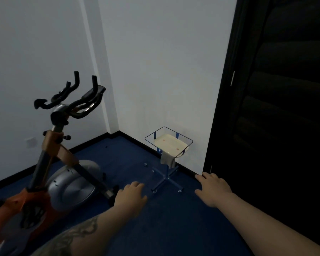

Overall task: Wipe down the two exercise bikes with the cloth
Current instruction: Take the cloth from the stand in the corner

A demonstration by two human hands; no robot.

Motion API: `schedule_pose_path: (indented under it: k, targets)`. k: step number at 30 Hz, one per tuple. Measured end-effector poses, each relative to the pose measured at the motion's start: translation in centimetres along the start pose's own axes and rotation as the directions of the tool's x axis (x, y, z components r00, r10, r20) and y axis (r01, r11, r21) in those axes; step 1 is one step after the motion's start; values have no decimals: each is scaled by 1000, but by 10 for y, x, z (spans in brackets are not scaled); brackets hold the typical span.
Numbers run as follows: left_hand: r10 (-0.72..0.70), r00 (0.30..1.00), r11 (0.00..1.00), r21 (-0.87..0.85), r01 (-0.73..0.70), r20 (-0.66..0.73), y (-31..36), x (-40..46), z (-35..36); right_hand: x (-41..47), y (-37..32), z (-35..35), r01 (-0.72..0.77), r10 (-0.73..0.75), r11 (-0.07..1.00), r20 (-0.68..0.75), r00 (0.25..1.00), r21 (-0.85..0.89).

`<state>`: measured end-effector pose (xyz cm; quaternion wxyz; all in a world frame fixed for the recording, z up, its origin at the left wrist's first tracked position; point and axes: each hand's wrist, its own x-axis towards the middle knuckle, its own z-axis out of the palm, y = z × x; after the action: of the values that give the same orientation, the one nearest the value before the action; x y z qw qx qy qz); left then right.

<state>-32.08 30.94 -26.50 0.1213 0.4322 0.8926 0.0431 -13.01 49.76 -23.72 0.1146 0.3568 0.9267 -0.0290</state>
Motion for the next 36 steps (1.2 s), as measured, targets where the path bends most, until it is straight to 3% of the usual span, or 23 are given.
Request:
schedule_pose_path:
  k: [7, 13, 22, 31, 36]
  targets:
    - [25, 1000, 998, -56, -26, -18, 24, 99, 8, 108, 6, 3, 37, -35, 999, 45, 998, -36]
    - [9, 999, 999, -52, -7, 38, -7, 199, 10, 211, -26, 18, 122, -119, 992, 80, 990, -28]
    - [39, 996, 999, -25, -37, 79, -56, 367, 0, 352, -52, 21, 34, -38, 996, 50, 998, 78]
    - [61, 998, 978, -201, -57, 18, -20, 464, 35, 451, -28, 51, -73, 69, 974, 25, 997, 213]
    - [-38, 998, 967, -248, 49, 46, -12, 514, 66, 522, -9, 75, -50, 43, 975, 36, 998, 216]
